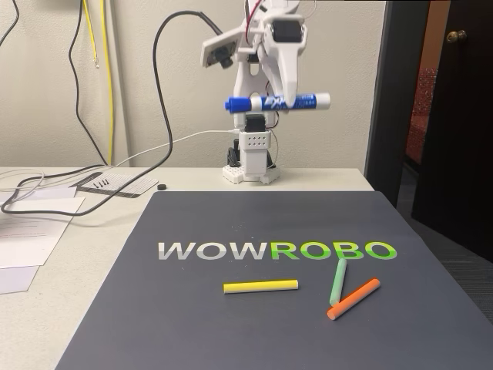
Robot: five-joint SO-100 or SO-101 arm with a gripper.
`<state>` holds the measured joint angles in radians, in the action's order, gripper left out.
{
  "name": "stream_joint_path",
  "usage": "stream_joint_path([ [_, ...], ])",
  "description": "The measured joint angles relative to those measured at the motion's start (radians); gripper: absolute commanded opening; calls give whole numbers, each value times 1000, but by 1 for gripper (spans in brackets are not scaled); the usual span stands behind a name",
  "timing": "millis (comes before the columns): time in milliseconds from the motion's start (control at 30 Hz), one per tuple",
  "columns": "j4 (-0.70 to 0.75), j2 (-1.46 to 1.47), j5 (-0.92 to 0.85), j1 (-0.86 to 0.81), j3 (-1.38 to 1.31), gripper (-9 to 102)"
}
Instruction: Pick up the blue marker.
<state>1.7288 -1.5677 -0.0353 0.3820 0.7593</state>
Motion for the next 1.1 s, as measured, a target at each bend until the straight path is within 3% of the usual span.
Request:
stream_joint_path([
  [300, 17, -172, 3, 6, 91, 3],
  [700, -663, -773, -12, -64, 1187, 3],
  [1100, -879, -758, -23, -150, 1316, 3],
])
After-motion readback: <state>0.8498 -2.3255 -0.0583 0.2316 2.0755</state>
